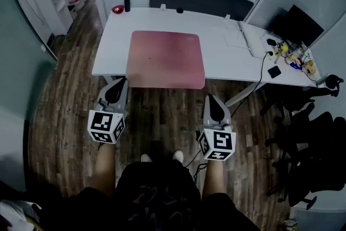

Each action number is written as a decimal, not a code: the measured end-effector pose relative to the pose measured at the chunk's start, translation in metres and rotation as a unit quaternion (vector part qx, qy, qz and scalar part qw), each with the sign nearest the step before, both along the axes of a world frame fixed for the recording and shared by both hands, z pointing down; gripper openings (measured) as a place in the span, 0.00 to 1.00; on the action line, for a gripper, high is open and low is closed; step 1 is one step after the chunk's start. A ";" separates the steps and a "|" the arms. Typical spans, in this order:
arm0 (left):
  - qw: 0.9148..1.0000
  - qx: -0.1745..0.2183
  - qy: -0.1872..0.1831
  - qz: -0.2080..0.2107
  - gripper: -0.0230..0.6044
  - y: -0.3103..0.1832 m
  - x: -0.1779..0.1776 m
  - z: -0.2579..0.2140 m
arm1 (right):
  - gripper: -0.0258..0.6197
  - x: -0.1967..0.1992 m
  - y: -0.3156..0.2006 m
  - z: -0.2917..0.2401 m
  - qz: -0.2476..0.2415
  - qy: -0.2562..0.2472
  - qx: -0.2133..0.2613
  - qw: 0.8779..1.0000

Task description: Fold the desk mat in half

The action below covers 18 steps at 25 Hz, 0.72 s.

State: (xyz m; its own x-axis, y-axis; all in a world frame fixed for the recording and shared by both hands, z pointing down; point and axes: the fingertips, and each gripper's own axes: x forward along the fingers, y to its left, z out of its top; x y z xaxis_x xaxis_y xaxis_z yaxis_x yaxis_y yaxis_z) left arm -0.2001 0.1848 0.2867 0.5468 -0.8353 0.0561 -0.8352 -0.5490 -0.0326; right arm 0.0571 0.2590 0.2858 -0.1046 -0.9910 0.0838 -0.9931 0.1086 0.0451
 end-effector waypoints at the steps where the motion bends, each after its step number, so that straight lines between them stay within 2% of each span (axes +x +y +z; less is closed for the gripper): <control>1: 1.000 0.000 -0.001 0.000 0.04 0.001 -0.001 0.000 | 0.05 -0.002 0.001 -0.001 -0.001 0.000 0.000 1.000; 18: 1.000 -0.008 0.003 0.008 0.04 0.010 -0.021 0.006 | 0.05 -0.024 0.011 -0.003 0.002 -0.001 0.006 1.000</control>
